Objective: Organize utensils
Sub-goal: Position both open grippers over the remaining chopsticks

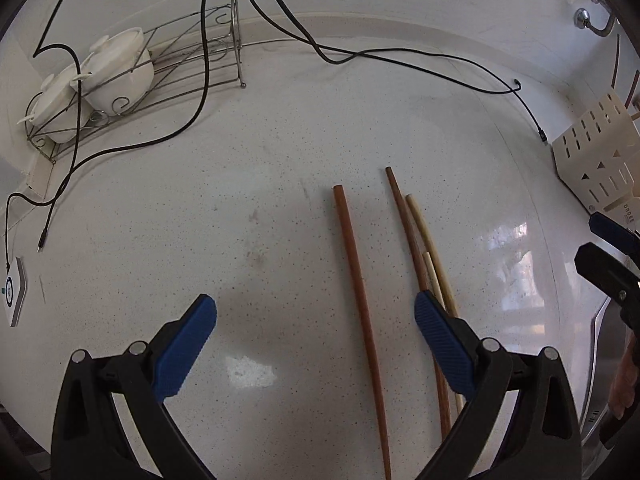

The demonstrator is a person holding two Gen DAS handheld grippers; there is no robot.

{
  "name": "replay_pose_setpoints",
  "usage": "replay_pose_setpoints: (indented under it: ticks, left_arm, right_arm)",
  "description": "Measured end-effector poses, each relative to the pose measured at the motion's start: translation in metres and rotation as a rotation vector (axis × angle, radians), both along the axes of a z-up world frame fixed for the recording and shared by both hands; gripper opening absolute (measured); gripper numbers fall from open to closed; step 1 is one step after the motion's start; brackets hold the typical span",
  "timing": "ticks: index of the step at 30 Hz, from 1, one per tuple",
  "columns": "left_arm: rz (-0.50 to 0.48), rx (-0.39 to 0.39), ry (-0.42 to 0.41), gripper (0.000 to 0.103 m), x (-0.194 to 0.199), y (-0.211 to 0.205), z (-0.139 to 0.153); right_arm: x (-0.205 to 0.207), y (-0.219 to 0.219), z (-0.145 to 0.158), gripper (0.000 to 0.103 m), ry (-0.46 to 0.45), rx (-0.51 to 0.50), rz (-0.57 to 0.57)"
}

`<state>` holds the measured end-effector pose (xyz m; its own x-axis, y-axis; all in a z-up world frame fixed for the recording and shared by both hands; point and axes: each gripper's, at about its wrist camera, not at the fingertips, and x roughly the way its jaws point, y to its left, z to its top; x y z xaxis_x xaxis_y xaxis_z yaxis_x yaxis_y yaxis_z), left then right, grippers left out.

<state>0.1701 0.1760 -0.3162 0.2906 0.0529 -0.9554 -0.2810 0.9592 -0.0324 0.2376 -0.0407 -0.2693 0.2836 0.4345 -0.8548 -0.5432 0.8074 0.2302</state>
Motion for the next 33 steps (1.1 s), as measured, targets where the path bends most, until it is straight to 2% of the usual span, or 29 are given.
replay_pose_setpoints:
  ticks: [4, 8, 14, 17, 23, 27, 33]
  left_arm:
    - [-0.002, 0.007, 0.064, 0.097, 0.011, -0.003, -0.015]
    - [0.003, 0.002, 0.092, 0.097, 0.017, -0.003, -0.023]
    - [0.02, -0.011, 0.122, 0.097, 0.025, 0.0, -0.032]
    - [0.021, -0.009, 0.134, 0.097, 0.028, 0.0, -0.035]
    - [0.02, -0.018, 0.154, 0.097, 0.041, 0.001, -0.042]
    - [0.019, -0.027, 0.171, 0.094, 0.039, 0.002, -0.048]
    - [0.014, -0.013, 0.172, 0.093, 0.041, 0.0, -0.049]
  right_arm:
    - [-0.005, 0.007, -0.009, 0.087, 0.017, -0.034, 0.029]
    - [-0.012, 0.016, -0.019, 0.084, 0.032, -0.093, 0.066]
    - [-0.026, 0.033, -0.033, 0.08, 0.041, -0.188, 0.136]
    - [-0.03, 0.044, -0.039, 0.069, 0.051, -0.223, 0.153]
    - [-0.039, 0.067, -0.05, 0.068, 0.056, -0.275, 0.206]
    - [-0.041, 0.074, -0.052, 0.058, 0.041, -0.296, 0.2]
    - [-0.039, 0.079, -0.059, 0.058, 0.051, -0.336, 0.199]
